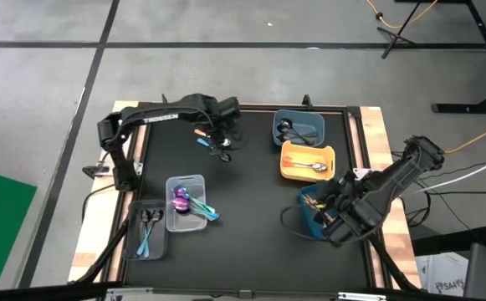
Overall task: Sort silverware by color (type)
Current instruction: Put the light blue spoon into the black bin
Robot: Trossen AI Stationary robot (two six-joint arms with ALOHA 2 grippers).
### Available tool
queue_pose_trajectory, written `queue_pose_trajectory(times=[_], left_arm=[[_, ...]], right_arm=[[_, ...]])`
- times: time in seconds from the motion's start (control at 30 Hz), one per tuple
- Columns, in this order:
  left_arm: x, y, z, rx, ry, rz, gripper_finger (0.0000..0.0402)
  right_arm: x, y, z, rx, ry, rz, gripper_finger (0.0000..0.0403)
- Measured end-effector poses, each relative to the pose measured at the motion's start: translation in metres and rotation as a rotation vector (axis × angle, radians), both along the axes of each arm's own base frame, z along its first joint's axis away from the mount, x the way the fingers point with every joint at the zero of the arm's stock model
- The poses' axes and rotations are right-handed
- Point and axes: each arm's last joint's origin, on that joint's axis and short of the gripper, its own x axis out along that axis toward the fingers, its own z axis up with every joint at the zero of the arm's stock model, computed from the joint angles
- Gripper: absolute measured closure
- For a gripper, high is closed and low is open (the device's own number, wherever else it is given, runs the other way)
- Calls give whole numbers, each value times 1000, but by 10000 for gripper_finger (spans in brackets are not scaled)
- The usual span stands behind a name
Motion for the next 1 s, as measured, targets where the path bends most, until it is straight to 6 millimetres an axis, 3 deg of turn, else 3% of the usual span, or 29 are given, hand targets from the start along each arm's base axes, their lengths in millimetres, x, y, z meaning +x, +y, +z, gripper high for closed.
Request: queue_pose_trajectory(times=[0.23,0.4,0.63,1.0], left_arm=[[1,14,-29,-49,145,-23,292],[0,22,-37,-64,172,-5,292],[5,22,-46,-78,188,-13,292],[20,13,-76,-112,264,-51,292]], right_arm=[[10,-14,-1,-21,86,2,330],[16,-23,-1,-32,112,-13,330],[22,-29,-1,-33,124,-8,330],[26,-26,-1,-34,119,41,330]])
